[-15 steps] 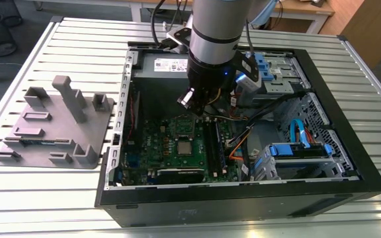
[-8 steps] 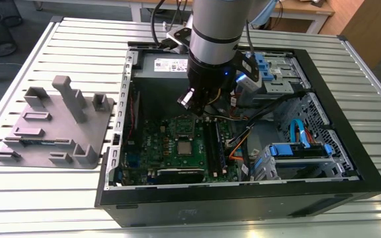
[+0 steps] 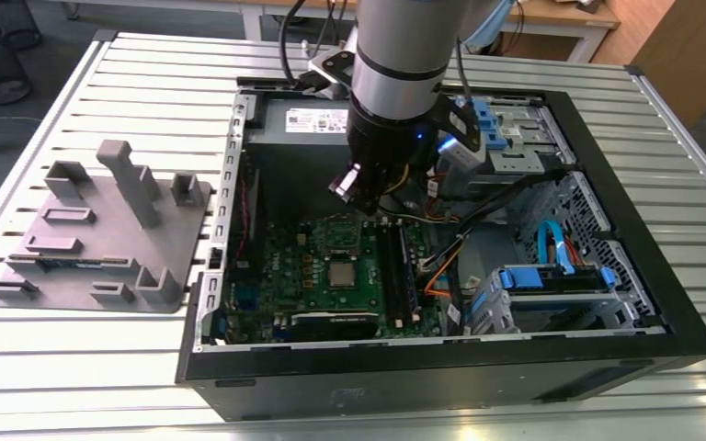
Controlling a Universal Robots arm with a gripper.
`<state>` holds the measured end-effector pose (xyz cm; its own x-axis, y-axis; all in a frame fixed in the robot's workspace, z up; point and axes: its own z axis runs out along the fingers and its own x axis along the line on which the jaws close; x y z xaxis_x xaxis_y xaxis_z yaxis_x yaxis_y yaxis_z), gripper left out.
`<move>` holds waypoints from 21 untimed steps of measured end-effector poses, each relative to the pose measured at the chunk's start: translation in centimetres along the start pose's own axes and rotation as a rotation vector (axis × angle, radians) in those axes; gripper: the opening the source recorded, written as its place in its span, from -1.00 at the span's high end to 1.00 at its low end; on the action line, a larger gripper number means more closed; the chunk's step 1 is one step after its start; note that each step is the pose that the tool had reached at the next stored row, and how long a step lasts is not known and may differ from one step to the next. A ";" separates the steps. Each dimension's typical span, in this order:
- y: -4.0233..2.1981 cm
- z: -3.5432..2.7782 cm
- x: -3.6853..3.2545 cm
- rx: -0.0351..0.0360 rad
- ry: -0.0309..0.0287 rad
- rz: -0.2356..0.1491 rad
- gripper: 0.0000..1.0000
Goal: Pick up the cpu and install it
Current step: 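Close the cpu cover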
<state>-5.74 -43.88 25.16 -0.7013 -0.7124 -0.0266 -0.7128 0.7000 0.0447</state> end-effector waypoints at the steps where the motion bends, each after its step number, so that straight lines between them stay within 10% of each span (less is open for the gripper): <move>1: -0.01 -0.01 0.01 -0.0001 0.0000 0.000 0.79; 21: -0.44 -0.16 0.45 -0.0002 0.0004 -0.008 0.79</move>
<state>-5.74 -44.51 25.29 -0.6954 -0.7181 -0.0265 -0.7184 0.6941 0.0447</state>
